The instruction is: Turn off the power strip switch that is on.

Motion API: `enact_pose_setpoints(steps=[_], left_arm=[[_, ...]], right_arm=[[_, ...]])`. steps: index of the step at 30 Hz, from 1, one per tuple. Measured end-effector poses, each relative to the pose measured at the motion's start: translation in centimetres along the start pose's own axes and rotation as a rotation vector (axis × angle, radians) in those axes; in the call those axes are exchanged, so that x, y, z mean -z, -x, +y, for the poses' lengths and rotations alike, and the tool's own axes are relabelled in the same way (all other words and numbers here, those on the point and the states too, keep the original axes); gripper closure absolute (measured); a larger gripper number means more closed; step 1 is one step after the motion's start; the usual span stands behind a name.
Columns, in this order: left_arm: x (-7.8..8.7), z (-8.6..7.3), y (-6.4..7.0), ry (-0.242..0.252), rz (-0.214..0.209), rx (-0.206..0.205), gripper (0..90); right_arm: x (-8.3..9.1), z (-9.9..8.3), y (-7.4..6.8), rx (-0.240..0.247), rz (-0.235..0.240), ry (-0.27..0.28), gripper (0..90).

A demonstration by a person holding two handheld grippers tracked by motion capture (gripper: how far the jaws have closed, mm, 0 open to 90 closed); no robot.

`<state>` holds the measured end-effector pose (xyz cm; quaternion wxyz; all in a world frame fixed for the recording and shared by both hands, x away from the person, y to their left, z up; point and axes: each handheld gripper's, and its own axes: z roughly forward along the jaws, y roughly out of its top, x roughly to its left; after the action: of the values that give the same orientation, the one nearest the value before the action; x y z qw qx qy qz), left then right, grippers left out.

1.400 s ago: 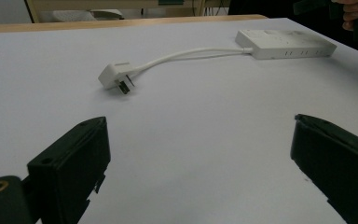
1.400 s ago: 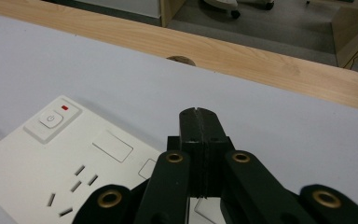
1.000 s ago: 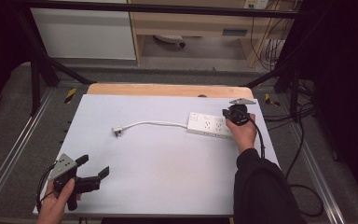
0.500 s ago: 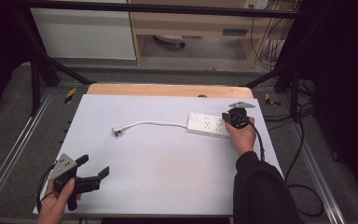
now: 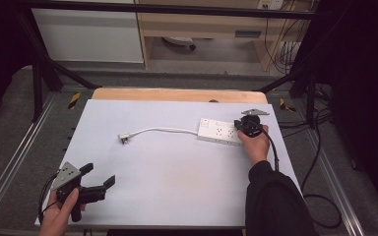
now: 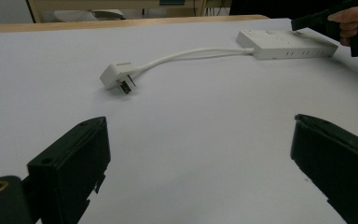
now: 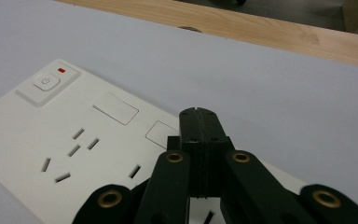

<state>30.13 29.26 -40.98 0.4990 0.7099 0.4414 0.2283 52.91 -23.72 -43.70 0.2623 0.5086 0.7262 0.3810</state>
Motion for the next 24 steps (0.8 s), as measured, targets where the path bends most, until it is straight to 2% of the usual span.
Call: enact_pose_setpoints(steps=[13, 24], left_arm=[[-0.04, -0.02, 0.03, 0.000, 0.000, -0.001, 4.7], [-0.02, -0.02, 0.02, -0.003, -0.001, -0.003, 4.7]], right_arm=[[-0.18, -0.28, -0.08, -0.009, 0.006, 0.016, 90.0], [-0.24, -0.48, -0.20, -0.011, -0.008, 0.032, 90.0]])
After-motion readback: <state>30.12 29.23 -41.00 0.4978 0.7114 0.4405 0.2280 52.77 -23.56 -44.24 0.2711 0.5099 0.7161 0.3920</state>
